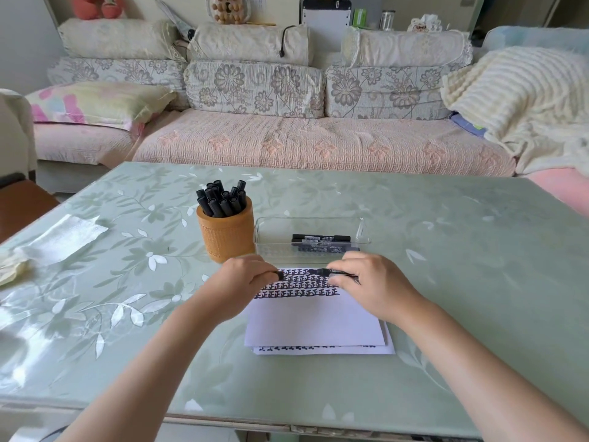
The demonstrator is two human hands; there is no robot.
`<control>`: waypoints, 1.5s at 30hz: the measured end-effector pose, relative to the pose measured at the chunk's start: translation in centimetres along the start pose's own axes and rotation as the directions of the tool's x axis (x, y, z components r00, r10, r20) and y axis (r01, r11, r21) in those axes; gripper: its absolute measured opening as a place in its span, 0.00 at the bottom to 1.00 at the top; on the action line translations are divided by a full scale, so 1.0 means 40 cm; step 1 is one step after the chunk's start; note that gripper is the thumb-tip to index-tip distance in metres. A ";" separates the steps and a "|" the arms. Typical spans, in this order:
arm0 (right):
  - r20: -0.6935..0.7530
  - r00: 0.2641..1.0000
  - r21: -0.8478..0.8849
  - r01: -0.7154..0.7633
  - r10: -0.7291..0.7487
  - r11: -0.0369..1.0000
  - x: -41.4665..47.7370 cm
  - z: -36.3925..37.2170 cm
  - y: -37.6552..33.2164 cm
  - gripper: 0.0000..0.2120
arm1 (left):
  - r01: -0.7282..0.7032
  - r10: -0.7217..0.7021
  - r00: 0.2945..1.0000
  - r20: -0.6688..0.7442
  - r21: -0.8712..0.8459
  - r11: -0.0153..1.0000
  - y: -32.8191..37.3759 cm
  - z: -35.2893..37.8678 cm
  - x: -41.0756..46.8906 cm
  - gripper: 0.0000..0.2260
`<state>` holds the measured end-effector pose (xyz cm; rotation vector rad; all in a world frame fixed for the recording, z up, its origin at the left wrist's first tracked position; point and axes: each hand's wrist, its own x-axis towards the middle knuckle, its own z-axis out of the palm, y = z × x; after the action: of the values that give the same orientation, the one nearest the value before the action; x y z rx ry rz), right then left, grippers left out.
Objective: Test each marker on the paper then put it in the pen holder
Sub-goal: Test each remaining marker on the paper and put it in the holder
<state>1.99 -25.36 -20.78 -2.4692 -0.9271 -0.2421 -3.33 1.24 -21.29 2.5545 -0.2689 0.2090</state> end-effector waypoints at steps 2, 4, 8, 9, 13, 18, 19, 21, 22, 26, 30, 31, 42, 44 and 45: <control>0.023 0.999 0.023 -0.033 0.032 0.999 -0.004 0.007 0.008 0.10 | 0.053 -0.050 0.996 -0.073 0.047 0.997 -0.029 -0.006 -0.005 0.08; 0.051 0.997 0.055 -0.062 0.059 0.997 -0.006 0.019 0.010 0.13 | 0.159 -0.143 0.981 -0.132 0.124 0.979 -0.053 -0.007 -0.010 0.07; 0.077 0.993 0.105 -0.102 0.094 0.989 -0.004 0.039 0.006 0.18 | 0.289 -0.233 0.945 -0.229 0.254 0.923 -0.085 -0.002 -0.018 0.09; 0.075 0.993 0.114 -0.104 0.096 0.988 -0.004 0.039 0.003 0.19 | 0.294 -0.230 0.942 -0.245 0.268 0.917 -0.087 0.003 -0.018 0.11; 0.062 0.993 0.165 -0.113 0.104 0.980 -0.008 0.026 -0.006 0.14 | 0.318 -0.232 0.925 -0.301 0.276 0.907 -0.082 0.024 -0.009 0.09; -0.026 0.995 0.284 -0.085 0.097 0.955 -0.012 0.017 0.002 0.16 | 0.294 -0.196 0.923 -0.332 0.274 0.916 -0.086 0.031 0.003 0.09; -0.024 0.993 0.308 -0.100 0.113 0.946 -0.013 0.014 0.004 0.19 | 0.273 -0.161 0.920 -0.356 0.289 0.918 -0.082 0.029 0.005 0.09; 0.001 0.990 0.337 -0.133 0.141 0.932 -0.017 0.008 0.012 0.28 | 0.206 -0.070 0.912 -0.404 0.302 0.931 -0.063 0.026 0.009 0.07; 0.010 0.989 0.344 -0.140 0.146 0.928 -0.020 0.006 0.015 0.31 | 0.156 -0.024 0.908 -0.417 0.285 0.946 -0.050 0.027 0.012 0.07; -0.014 0.990 0.414 -0.124 0.143 0.902 -0.033 0.004 0.026 0.20 | -0.088 0.176 0.910 -0.376 0.239 0.967 0.027 0.057 0.008 0.06; -0.009 0.956 0.608 -0.228 0.294 0.760 -0.042 0.002 0.024 0.07 | -0.233 0.295 0.913 -0.282 0.236 0.944 0.106 0.112 -0.006 0.06; 0.008 0.946 0.647 -0.252 0.324 0.720 -0.044 0.003 0.026 0.08 | -0.258 0.314 0.914 -0.256 0.229 0.939 0.119 0.127 -0.010 0.07; 0.067 0.867 0.601 -0.429 0.493 0.674 -0.043 0.050 0.046 0.09 | -0.270 0.295 0.953 -0.063 0.262 0.926 0.125 0.208 -0.043 0.13; 0.052 0.874 0.592 -0.416 0.483 0.690 -0.042 0.054 0.051 0.12 | -0.256 0.282 0.957 -0.061 0.267 0.929 0.126 0.207 -0.045 0.13; 0.043 0.877 0.583 -0.411 0.479 0.701 -0.042 0.057 0.054 0.13 | -0.251 0.276 0.959 -0.059 0.266 0.931 0.127 0.207 -0.045 0.13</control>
<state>2.12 -26.59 -24.14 -1.9877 -0.2542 0.0695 -5.50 -7.21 -25.92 2.7462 -0.5843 0.4967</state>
